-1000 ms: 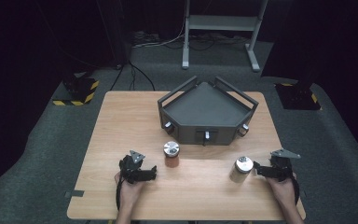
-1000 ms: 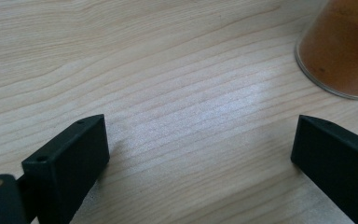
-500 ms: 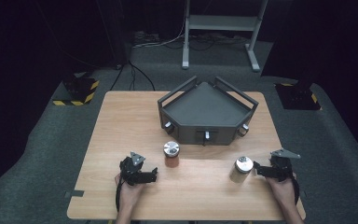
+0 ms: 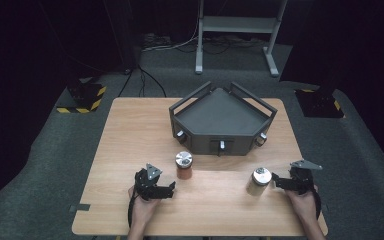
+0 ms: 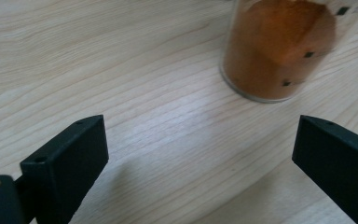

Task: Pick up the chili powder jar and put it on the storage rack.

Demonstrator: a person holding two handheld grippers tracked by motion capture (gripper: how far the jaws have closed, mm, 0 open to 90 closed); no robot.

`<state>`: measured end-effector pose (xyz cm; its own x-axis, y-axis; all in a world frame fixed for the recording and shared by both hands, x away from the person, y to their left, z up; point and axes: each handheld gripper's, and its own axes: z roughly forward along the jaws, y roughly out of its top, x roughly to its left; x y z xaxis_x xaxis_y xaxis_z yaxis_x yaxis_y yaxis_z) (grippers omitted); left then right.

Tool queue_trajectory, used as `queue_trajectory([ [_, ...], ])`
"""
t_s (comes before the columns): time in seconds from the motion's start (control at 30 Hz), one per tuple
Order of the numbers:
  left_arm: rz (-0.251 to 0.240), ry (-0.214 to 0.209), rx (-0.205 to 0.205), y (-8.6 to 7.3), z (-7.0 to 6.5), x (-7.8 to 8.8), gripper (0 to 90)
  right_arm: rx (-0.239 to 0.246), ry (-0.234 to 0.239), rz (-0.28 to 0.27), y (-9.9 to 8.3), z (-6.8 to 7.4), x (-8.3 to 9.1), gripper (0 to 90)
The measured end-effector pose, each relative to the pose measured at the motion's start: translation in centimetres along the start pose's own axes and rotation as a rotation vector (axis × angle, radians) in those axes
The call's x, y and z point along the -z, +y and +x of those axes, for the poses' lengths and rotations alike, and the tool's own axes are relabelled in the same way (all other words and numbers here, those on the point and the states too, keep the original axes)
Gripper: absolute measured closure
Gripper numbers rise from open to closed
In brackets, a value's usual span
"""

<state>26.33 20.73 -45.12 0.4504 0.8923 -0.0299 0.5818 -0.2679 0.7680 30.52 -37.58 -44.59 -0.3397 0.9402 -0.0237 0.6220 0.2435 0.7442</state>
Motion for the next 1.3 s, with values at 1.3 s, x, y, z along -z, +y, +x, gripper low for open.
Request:
queue_trajectory([
  [1.3,-0.05,-0.1,-0.048,2.4,-1.7,-3.2,8.6,0.0,-0.001,0.0,0.0,0.0,0.0,12.2],
])
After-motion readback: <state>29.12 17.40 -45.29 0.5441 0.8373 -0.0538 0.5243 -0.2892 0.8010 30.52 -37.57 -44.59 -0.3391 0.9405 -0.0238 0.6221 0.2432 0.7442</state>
